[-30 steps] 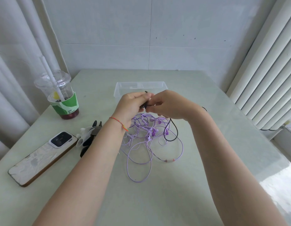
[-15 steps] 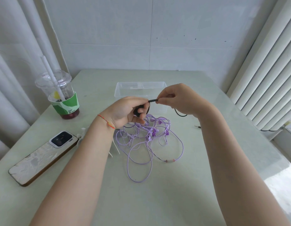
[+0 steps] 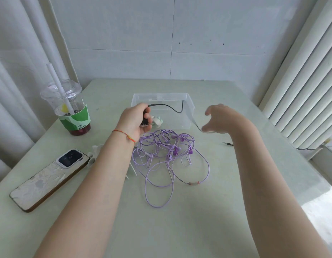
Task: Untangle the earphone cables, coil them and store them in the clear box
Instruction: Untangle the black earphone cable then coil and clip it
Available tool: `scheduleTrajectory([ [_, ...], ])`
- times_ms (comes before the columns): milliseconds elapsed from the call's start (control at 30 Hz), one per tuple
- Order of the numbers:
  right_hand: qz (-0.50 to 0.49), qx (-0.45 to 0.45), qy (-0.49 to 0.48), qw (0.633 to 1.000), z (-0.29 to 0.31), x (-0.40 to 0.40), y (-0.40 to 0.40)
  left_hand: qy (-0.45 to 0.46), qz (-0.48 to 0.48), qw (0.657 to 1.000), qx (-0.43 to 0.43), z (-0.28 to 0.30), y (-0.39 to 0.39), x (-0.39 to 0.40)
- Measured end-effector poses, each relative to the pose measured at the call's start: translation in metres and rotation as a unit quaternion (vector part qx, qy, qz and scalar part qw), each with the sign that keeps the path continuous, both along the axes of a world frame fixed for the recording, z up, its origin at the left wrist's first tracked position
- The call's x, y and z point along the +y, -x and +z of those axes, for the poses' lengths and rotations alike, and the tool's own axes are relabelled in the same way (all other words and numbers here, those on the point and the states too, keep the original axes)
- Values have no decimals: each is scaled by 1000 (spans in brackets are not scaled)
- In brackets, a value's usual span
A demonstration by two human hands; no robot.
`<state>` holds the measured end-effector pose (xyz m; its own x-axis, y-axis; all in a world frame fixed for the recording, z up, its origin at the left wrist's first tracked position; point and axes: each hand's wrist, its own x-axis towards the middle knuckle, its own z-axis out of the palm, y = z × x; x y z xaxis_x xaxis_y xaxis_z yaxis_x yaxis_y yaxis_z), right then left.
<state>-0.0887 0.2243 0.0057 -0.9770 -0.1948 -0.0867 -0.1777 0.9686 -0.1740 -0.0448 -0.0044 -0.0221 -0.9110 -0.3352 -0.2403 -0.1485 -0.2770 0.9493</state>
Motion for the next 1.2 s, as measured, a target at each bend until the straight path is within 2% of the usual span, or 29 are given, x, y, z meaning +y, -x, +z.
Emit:
scheduleTrajectory([
  [67,56,34,83,994,6,-10,-4,70,-57,996,1,1,-4,7],
  [167,127,101,244,956,15,-30,-17,111,-153,982,12,5,-9,17],
  [233,152,74,331,928,19,-39,-27,116,-200,973,21,8,-13,22],
  [300,169,51,357,917,21,-42,-32,111,-220,969,31,10,-16,24],
  [500,189,37,280,940,11,-41,-25,31,-235,970,50,13,-18,23],
  [700,173,0,280,944,5,-41,-20,-192,-197,959,66,15,-14,16],
  [900,149,-48,143,977,1,-40,-19,-350,-149,919,107,10,-11,14],
  [1000,136,-65,111,982,0,-39,-18,-379,-117,903,165,8,-10,12],
  [1100,105,-67,106,987,-2,-32,-13,-378,-57,902,202,6,-7,5],
  [1167,77,-67,90,991,-3,-26,-9,-331,-22,918,217,4,-4,2],
  [1200,70,-67,76,992,-3,-23,-8,-279,-6,934,223,3,-3,2],
])
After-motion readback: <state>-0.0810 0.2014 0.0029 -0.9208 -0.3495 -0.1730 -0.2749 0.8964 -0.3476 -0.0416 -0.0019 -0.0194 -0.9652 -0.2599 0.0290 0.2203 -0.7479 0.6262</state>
